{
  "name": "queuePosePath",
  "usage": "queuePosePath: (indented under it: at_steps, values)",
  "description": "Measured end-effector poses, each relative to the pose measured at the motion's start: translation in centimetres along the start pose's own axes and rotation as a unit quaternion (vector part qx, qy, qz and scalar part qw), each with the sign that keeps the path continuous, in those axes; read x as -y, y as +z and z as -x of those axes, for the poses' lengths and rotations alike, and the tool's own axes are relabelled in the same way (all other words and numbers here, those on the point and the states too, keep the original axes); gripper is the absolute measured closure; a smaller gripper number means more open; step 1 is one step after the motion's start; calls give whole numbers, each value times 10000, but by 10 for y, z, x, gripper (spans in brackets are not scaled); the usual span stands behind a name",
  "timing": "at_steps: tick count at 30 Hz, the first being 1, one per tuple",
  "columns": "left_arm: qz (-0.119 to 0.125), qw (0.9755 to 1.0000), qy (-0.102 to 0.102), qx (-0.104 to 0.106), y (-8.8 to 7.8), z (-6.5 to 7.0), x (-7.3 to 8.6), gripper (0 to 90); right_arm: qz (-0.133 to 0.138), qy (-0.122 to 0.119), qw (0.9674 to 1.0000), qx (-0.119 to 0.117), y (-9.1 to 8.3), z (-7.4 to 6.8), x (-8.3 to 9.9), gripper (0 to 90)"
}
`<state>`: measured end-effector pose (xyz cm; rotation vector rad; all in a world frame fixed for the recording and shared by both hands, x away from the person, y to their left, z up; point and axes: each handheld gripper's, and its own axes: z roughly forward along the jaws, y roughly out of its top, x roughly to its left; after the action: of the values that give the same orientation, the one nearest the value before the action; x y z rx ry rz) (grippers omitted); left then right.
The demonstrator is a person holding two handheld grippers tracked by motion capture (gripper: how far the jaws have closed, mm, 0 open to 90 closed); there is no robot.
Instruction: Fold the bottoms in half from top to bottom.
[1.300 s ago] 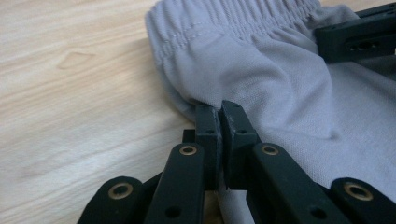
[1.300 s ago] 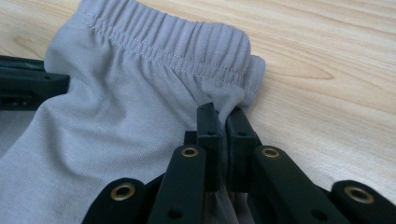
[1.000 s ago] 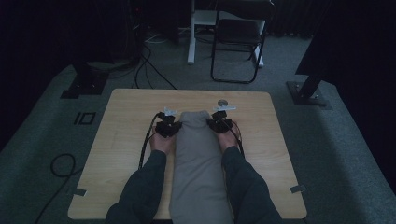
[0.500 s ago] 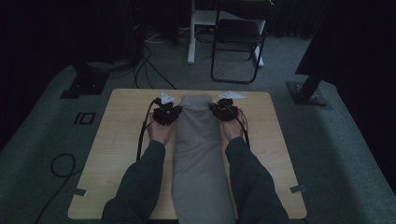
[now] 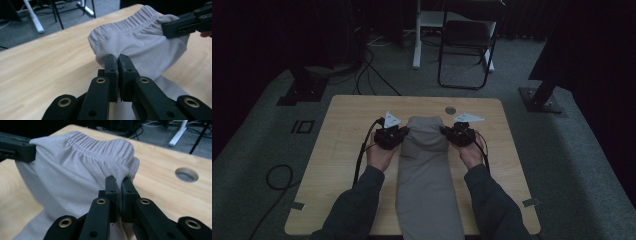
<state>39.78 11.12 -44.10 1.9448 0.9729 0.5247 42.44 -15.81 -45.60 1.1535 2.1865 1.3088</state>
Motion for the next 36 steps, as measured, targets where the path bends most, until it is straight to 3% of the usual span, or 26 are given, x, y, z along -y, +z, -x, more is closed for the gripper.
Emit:
queuePosePath:
  at_steps: [8,12,15,16,20,23,29,36]
  values:
    - [-216,9992,100,334,-18,21,32,863,-254,-181,9993,-212,-18,-13,27,871]
    - [-469,9977,119,467,-23,32,55,862,-575,-198,9974,-385,-22,-25,55,870]
    - [-830,9945,158,626,-23,46,83,861,-796,-235,9955,-450,-22,-31,72,869]
    - [-830,9945,158,626,-23,46,83,861,-796,-235,9955,-450,-22,-31,72,869]
    - [-1205,9894,192,793,-19,57,108,860,-1148,-288,9916,-512,-18,-37,93,868]
    - [-1430,9861,298,786,-14,63,120,860,-1381,-309,9883,-562,-16,-40,107,867]
    - [-1432,9868,332,685,-6,63,124,861,-1475,-312,9872,-522,-11,-40,114,862]
    - [-1314,9897,269,492,8,51,117,861,-1376,-257,9893,-411,0,-33,109,860]
